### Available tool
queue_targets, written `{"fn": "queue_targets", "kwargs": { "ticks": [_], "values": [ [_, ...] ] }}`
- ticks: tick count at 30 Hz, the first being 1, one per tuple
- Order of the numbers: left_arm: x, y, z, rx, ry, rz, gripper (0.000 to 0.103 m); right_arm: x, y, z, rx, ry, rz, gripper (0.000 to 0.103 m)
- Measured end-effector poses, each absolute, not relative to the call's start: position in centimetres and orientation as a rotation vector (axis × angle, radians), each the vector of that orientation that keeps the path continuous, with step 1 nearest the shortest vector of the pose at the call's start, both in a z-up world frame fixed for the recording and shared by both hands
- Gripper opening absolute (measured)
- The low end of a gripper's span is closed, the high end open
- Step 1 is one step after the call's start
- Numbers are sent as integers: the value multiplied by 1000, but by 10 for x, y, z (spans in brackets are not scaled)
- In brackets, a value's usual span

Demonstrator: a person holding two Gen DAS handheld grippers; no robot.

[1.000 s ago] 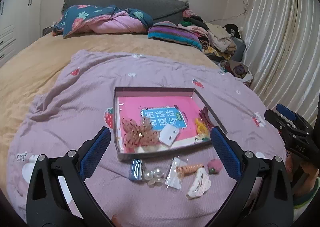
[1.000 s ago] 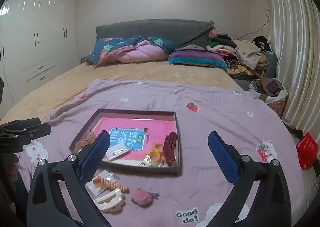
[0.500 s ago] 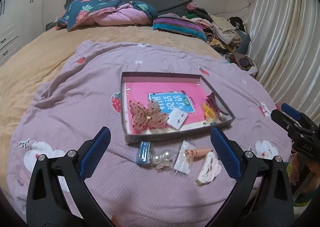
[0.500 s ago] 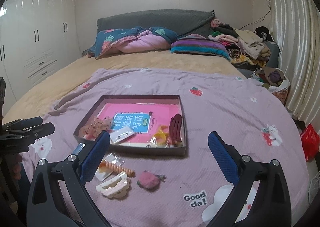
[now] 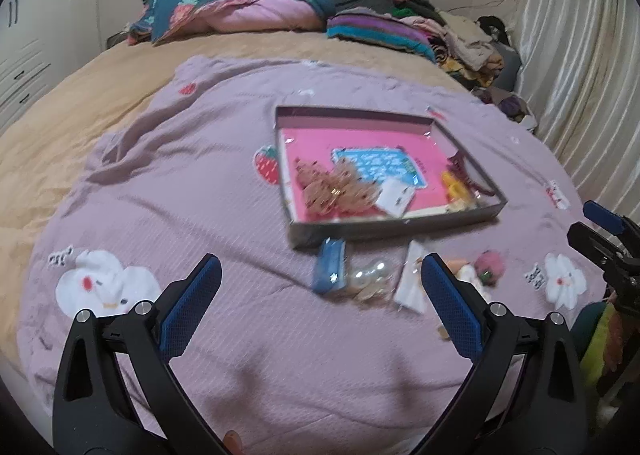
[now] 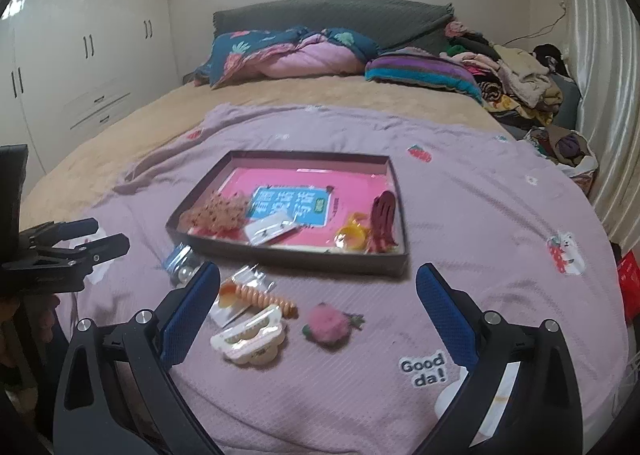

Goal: Organize jewelry
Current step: 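Withdraw both tools from the tray toward the remaining accessories, then grasp the blue hair-tie box with the left tool while the right tool grasps the white claw clip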

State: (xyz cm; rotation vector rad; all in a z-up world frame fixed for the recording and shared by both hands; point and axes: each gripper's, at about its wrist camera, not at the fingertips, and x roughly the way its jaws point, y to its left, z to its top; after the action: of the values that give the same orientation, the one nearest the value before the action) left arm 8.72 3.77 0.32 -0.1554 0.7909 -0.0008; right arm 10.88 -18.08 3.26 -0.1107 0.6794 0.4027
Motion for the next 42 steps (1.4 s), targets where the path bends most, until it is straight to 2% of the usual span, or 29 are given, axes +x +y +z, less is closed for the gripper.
{"fn": "queue_targets", "kwargs": {
  "ticks": [11, 19, 23, 32, 40, 42],
  "values": [
    [84, 42, -29, -116, 860, 28, 93, 95, -152, 3, -167, 756, 481, 98],
    [92, 37, -49, -89, 904, 9, 73, 89, -126, -24, -246, 778, 531, 98],
    [98, 40, -60, -106, 930, 5, 57, 92, -119, -39, -261, 801, 542, 98],
    [107, 41, -67, -163, 949, -35, 50, 108, -112, -64, -268, 829, 535, 97],
    [122, 38, -71, -163, 962, -41, 43, 126, -113, -79, -217, 902, 558, 72],
    [124, 37, -71, -174, 960, -53, 43, 126, -112, -80, -212, 906, 561, 72]
  ]
}}
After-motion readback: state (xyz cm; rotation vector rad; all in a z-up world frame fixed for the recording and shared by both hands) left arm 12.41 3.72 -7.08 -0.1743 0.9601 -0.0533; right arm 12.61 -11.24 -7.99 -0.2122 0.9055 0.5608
